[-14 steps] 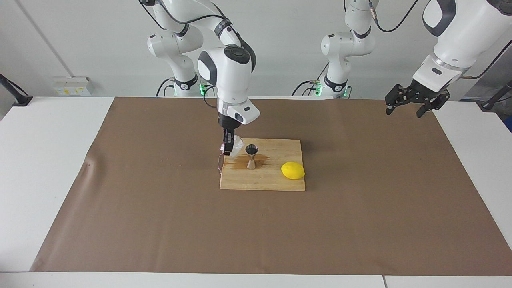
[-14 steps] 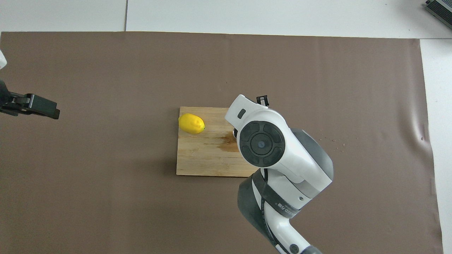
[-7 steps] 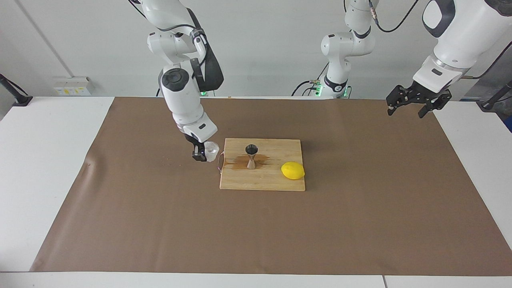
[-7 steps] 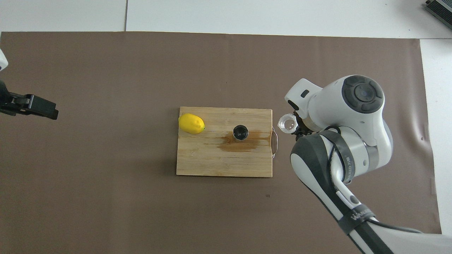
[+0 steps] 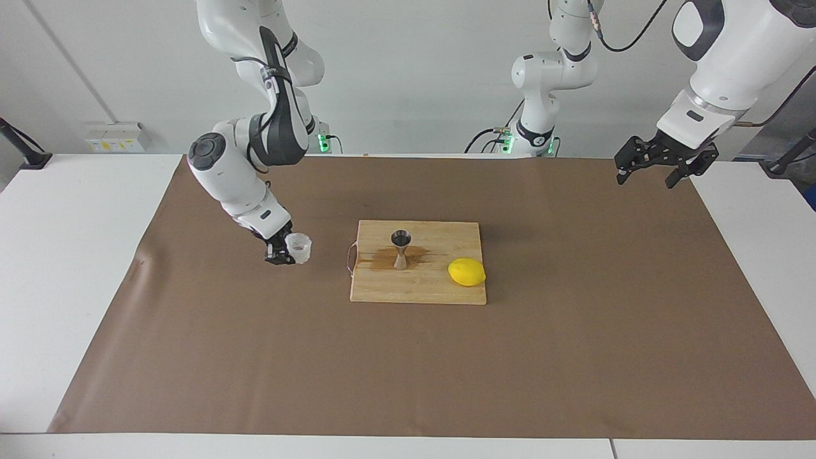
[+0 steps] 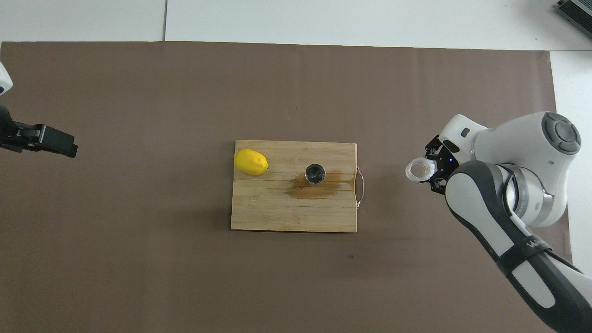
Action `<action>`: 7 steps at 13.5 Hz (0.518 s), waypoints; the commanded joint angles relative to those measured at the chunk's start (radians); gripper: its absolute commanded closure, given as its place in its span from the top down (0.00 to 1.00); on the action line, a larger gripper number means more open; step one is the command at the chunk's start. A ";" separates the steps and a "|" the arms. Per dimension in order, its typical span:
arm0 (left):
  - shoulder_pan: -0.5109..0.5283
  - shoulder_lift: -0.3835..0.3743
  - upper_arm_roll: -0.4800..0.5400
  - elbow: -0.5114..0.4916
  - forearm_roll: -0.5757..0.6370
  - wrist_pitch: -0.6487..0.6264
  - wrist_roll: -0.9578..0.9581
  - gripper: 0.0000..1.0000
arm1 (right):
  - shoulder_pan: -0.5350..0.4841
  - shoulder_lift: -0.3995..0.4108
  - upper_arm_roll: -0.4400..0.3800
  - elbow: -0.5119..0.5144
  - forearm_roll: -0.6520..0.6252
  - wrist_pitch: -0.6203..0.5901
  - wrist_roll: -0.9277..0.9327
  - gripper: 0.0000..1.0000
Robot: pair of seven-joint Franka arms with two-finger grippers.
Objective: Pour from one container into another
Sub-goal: 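Carry the white cup back beside the board and set it down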
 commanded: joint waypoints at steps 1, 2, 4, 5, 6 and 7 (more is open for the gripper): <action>-0.006 -0.006 0.003 -0.012 0.016 0.014 0.013 1.00 | -0.067 -0.025 0.014 -0.084 0.077 0.059 -0.122 0.24; -0.004 -0.006 0.002 -0.012 0.016 0.017 0.013 1.00 | -0.087 -0.019 0.014 -0.095 0.090 0.060 -0.149 0.24; -0.006 -0.005 0.003 -0.013 0.016 0.045 0.013 1.00 | -0.121 -0.004 0.014 -0.110 0.100 0.063 -0.192 0.24; -0.006 -0.005 0.002 -0.013 0.016 0.046 0.013 1.00 | -0.138 0.006 0.014 -0.121 0.100 0.069 -0.208 0.24; -0.006 -0.005 0.002 -0.013 0.015 0.045 0.011 1.00 | -0.144 0.012 0.014 -0.133 0.100 0.092 -0.222 0.24; -0.006 -0.005 0.000 -0.013 0.012 0.046 0.011 1.00 | -0.149 0.015 0.014 -0.139 0.100 0.102 -0.231 0.26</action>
